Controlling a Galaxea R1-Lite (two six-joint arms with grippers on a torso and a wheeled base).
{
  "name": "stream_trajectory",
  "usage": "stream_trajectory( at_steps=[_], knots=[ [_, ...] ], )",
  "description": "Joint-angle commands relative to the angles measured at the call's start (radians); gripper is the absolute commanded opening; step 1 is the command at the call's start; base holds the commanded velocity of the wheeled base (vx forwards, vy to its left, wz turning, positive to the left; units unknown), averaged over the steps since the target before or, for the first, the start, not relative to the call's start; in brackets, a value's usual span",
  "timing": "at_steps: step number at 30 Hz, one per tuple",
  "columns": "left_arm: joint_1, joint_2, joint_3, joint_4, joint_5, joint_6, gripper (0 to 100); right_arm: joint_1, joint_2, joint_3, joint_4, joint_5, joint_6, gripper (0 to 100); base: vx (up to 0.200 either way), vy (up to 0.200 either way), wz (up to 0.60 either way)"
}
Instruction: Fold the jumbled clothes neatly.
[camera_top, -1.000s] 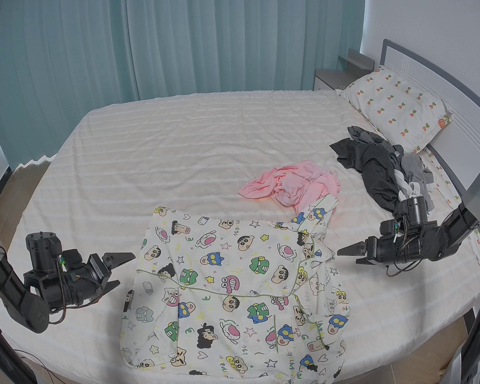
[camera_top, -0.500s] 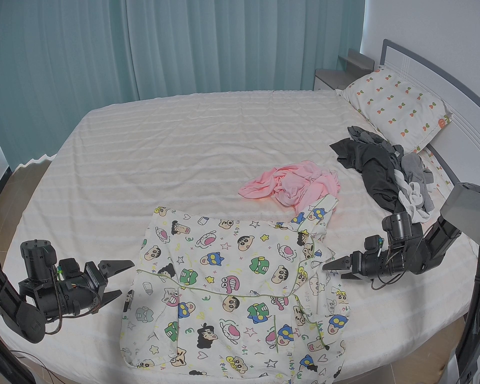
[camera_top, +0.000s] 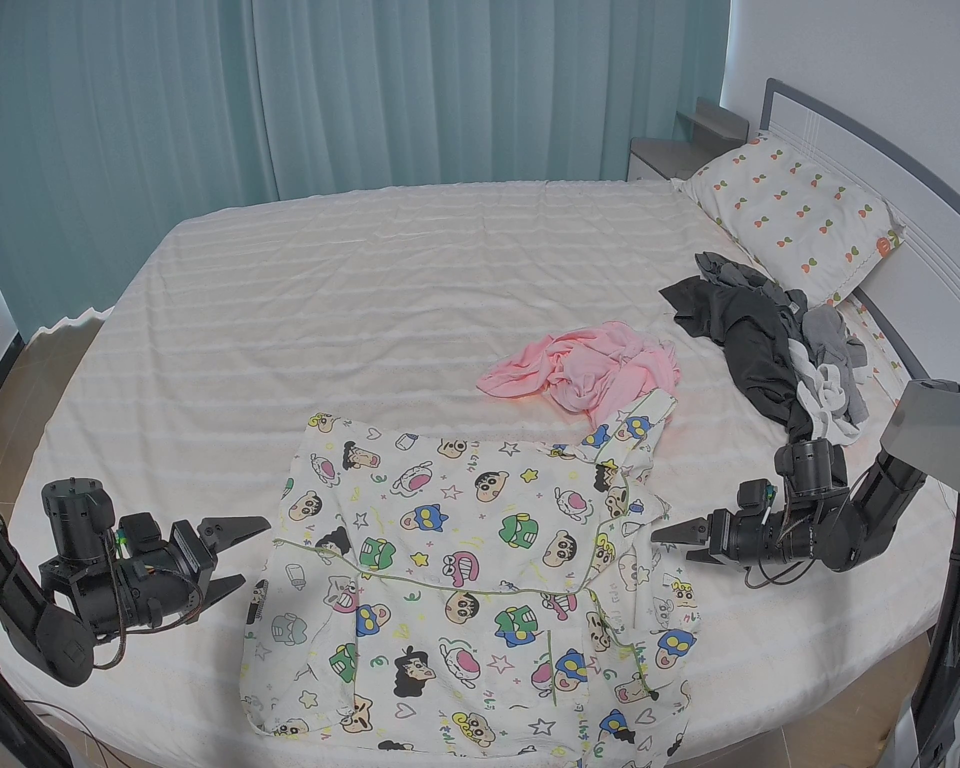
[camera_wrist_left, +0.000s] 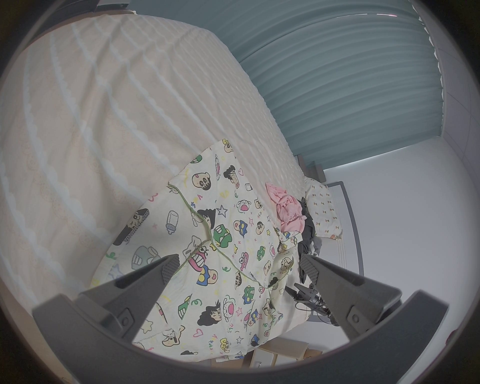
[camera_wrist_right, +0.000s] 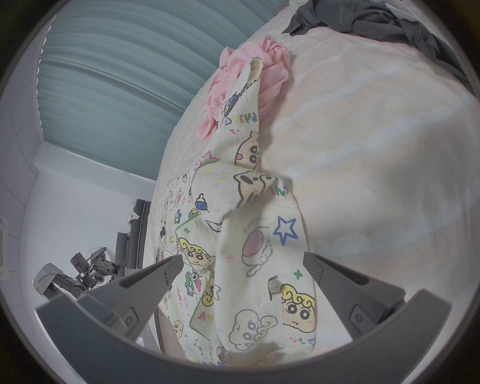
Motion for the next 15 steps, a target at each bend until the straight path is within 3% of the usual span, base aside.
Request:
stream_trajectory(
  at_steps=[1,15],
  knots=[
    [0.0,0.044,0.003,-0.011,0.001,0.001,100,-0.002,0.013,0.018,-0.009,0.001,0.005,100,0.0,0.0,0.0],
    [0.0,0.07,0.003,-0.02,0.001,0.002,100,-0.007,0.075,-0.011,-0.033,0.003,0.005,100,0.0,0.0,0.0]
  ],
)
